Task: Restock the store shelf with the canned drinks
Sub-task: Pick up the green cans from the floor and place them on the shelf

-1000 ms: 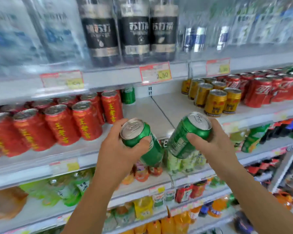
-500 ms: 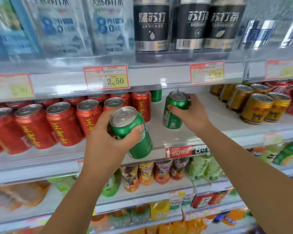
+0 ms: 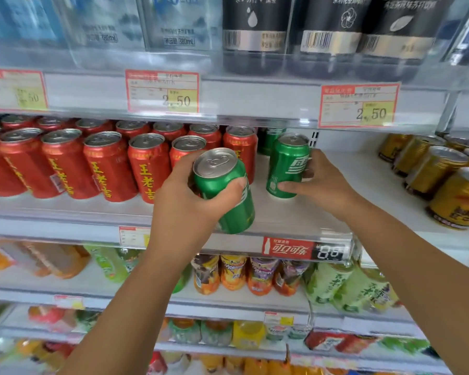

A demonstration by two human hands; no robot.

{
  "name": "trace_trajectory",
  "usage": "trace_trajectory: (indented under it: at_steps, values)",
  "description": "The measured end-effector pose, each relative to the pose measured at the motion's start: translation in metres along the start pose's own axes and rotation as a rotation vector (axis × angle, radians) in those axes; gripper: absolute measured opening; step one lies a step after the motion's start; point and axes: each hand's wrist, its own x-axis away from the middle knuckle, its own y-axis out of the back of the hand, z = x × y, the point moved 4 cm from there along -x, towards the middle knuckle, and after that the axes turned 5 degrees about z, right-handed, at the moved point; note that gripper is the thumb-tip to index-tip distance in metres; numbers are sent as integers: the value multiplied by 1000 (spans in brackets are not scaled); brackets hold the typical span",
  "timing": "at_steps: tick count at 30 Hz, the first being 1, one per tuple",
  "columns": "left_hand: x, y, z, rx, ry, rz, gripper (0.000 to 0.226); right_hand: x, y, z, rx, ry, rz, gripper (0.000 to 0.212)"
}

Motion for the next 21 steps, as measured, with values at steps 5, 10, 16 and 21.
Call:
trace_trajectory:
  at_steps: [5,10,16,21]
  values:
    - [-10,-1,5,-33,5,-29,44,-30,-12,3,-25,-4,-113,80]
    - [-16,3,7,-64,-12,-18,49,-43,-15,2,-30,-14,-114,78]
    - [-21,1,12,-117,-20,-12,67,-66,-19,-2,1,-15,-172,81]
    - [-23,-6,12,-141,-20,-27,69,-76,-22,-3,45,-4,-195,80]
